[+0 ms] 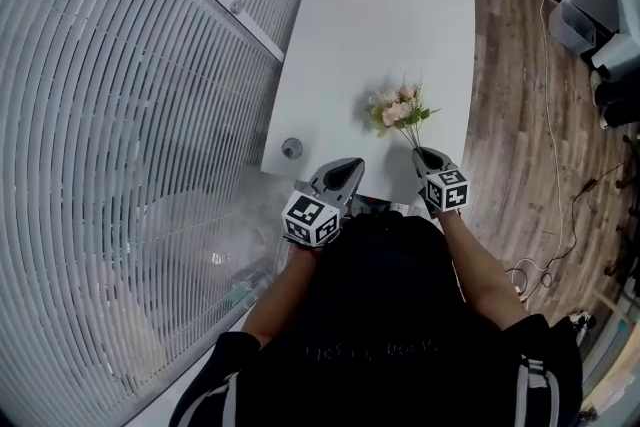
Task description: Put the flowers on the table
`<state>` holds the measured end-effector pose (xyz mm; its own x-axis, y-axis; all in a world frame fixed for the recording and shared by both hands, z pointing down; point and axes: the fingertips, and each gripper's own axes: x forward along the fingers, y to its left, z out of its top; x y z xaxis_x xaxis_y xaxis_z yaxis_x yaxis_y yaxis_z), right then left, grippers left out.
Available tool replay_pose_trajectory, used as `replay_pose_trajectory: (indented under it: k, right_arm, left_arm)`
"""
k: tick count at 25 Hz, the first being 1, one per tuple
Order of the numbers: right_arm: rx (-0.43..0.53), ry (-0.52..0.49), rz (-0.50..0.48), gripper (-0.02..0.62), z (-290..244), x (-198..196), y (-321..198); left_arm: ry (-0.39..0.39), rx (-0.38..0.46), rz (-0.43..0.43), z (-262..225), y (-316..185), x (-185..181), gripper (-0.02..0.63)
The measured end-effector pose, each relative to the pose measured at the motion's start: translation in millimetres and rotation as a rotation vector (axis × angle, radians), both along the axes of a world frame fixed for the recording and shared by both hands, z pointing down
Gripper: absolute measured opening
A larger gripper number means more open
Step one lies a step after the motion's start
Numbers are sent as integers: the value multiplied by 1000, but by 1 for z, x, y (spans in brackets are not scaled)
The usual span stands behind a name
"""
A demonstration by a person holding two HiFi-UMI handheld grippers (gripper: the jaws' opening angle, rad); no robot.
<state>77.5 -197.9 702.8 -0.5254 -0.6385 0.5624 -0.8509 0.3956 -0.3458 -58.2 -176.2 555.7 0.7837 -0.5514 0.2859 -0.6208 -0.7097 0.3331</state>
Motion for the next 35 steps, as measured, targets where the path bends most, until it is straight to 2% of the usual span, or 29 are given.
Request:
replay_pose_trajectory:
  k: [5, 8, 18, 25, 29, 35]
  right_arm:
    - [-41, 26, -10, 40, 22, 1, -1]
    - [-61, 10, -16, 40, 26, -4, -2]
    - [-196, 10, -68, 41, 47, -20, 2]
    - [-219, 29, -70, 43, 54, -21, 4]
    - [-227, 21, -74, 112, 55, -22, 6]
    - [-220, 46, -82, 179, 54, -19, 8]
  left_arm:
    - [1, -13, 20, 4, -3, 4, 18]
    - [6, -26, 22, 5, -6, 4, 18]
    - [19, -56, 14, 9, -14, -2, 18]
    - [10, -65, 22, 20, -11, -4, 18]
    - [16, -76, 21, 22, -8, -4, 18]
    - [21, -75, 28, 22, -4, -2, 18]
